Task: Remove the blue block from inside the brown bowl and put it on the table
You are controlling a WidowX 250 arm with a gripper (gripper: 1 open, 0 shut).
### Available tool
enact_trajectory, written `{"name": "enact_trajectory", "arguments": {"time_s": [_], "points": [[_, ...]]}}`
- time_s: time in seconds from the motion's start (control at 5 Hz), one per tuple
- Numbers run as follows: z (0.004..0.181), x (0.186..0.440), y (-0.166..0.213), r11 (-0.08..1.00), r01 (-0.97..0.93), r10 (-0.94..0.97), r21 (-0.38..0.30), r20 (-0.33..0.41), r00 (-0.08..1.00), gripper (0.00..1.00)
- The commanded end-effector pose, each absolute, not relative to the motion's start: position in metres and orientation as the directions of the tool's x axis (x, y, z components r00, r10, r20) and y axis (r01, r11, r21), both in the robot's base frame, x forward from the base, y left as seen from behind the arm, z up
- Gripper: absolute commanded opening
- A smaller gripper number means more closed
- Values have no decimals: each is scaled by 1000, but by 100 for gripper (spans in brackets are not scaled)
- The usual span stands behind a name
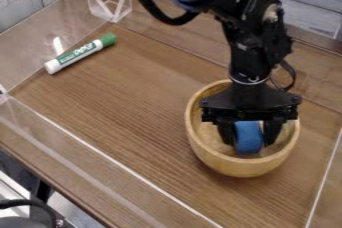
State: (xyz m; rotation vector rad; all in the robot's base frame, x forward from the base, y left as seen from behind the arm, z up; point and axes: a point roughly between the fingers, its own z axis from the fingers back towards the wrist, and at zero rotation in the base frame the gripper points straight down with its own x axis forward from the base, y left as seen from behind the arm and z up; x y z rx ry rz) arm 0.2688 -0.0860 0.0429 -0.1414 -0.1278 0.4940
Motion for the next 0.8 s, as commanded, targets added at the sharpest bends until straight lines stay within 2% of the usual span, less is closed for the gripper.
{"name": "enact_trajectory", "arguments": {"time_s": [0.0, 0.6], "points": [[51, 274, -85, 873, -456, 478, -174, 113, 871, 0], [62, 273, -80, 884, -447, 463, -139, 122, 878, 0]]}}
